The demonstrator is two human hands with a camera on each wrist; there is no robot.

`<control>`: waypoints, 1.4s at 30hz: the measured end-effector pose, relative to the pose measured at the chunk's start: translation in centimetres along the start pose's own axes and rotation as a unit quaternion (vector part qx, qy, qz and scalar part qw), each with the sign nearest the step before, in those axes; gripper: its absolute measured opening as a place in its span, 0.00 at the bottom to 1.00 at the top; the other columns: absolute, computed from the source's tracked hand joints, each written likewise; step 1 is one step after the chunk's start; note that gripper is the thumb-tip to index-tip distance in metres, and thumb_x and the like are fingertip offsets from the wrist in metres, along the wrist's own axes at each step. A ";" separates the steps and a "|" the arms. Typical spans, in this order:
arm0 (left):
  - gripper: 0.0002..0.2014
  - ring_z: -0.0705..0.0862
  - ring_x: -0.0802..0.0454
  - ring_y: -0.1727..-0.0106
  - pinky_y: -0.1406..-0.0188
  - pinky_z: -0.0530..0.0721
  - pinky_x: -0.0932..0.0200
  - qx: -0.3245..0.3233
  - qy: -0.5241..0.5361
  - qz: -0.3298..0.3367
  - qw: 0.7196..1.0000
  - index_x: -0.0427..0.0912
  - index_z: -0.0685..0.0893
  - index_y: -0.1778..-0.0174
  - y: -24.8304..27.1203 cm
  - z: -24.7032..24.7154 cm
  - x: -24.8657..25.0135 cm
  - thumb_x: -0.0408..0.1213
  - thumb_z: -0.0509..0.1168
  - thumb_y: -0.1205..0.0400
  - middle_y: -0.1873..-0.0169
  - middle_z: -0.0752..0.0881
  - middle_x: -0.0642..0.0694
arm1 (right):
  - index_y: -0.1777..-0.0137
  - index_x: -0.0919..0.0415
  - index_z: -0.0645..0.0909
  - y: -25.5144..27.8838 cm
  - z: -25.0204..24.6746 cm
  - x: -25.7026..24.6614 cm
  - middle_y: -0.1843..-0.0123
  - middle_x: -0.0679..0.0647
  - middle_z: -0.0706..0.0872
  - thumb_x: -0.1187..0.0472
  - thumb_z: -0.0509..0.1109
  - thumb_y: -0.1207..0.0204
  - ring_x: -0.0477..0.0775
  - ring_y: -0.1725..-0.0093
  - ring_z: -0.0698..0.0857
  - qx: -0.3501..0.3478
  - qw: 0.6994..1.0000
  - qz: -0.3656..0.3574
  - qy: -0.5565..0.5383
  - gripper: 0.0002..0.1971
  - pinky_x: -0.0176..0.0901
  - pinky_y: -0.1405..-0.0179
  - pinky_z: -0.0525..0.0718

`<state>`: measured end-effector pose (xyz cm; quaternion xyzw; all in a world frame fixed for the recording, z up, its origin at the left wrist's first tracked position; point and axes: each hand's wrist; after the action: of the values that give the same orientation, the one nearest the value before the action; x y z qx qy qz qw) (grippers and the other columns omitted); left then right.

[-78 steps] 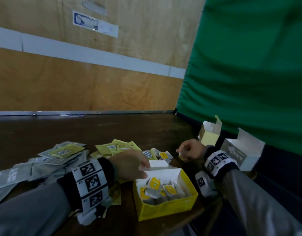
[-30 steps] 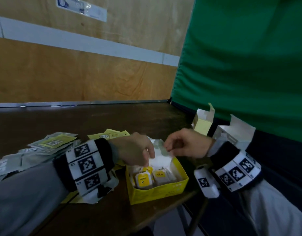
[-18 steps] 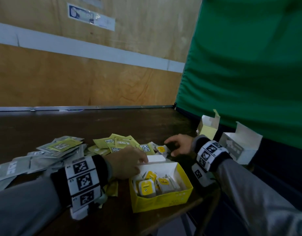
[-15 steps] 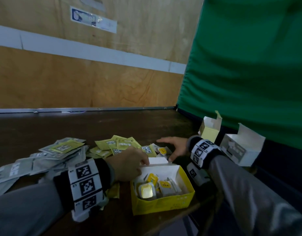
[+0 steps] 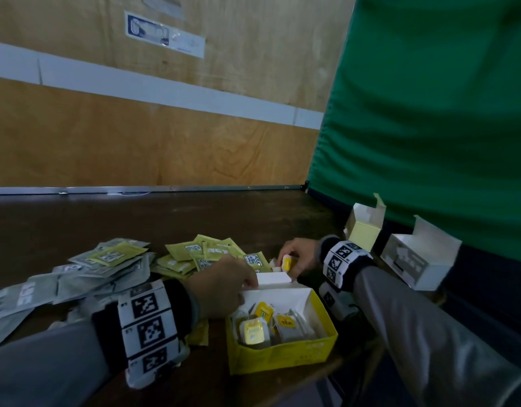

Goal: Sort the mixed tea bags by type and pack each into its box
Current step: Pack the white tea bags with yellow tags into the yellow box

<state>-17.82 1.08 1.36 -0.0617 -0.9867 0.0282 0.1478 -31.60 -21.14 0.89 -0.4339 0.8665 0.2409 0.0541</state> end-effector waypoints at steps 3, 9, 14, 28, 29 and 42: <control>0.20 0.75 0.53 0.31 0.33 0.75 0.61 0.001 0.000 0.007 1.000 0.45 0.82 0.33 0.0 -0.1 0.1 0.32 0.69 0.21 0.33 0.80 0.48 | 0.51 0.56 0.80 0.5 0.4 0.2 0.50 0.51 0.81 0.67 0.79 0.33 0.52 0.48 0.81 0.013 0.998 0.038 -0.040 0.14 0.43 0.57 0.85; 0.19 0.78 0.52 0.34 0.37 0.75 0.62 -0.014 0.002 0.017 1.000 0.44 0.84 0.35 -0.1 -0.8 -0.1 0.36 0.71 0.23 0.36 0.82 0.48 | 0.59 0.52 0.76 2.2 0.4 1.5 0.62 0.51 0.83 0.64 0.75 0.29 0.48 0.66 0.84 0.106 0.986 0.112 -0.059 0.10 0.39 0.68 0.84; 0.21 0.81 0.58 0.40 0.45 0.78 0.65 -0.038 0.050 -0.021 0.998 0.46 0.84 0.36 -1.0 -2.9 -0.1 0.48 0.72 0.24 0.39 0.84 0.52 | 0.60 0.56 0.76 4.9 -1.8 2.3 0.70 0.55 0.84 0.66 0.75 0.27 0.41 0.81 0.81 0.262 0.935 0.097 -0.220 0.09 0.35 0.80 0.79; 0.26 0.87 0.51 0.47 0.41 0.86 0.49 0.045 0.298 -0.049 0.952 0.42 0.80 0.37 -3.9 -3.6 2.6 0.42 0.78 0.29 0.46 0.87 0.46 | 0.53 0.62 0.78 10.9 -1.9 -5.8 0.70 0.57 0.83 0.68 0.68 0.24 0.47 0.72 0.82 0.184 0.879 -0.088 -0.432 0.03 0.35 0.77 0.80; 0.21 0.89 0.50 0.50 0.44 0.87 0.47 0.041 0.307 -0.050 0.949 0.42 0.83 0.42 -3.8 -3.3 2.7 0.41 0.78 0.29 0.51 0.89 0.46 | 0.53 0.61 0.78 11.0 -1.8 -6.0 0.70 0.57 0.83 0.68 0.69 0.24 0.47 0.72 0.82 0.183 0.880 -0.089 -0.429 0.03 0.35 0.77 0.80; 0.16 0.90 0.43 0.52 0.45 0.87 0.49 -0.156 0.247 -0.055 0.955 0.40 0.80 0.34 -0.6 -3.7 2.9 0.35 0.68 0.18 0.47 0.86 0.42 | 0.53 0.63 0.78 12.6 1.5 -4.3 0.68 0.59 0.84 0.63 0.69 0.23 0.57 0.69 0.77 0.114 0.907 0.003 -0.405 0.04 0.42 0.75 0.69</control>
<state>-19.50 1.00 5.80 -0.0351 -0.9135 -0.1507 0.3764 -38.89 -10.96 5.50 -0.2876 0.7929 0.2953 0.4488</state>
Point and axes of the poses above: each hand's wrist, its own y-axis away from the middle knuckle, its own z-axis out of the palm, x = y × z
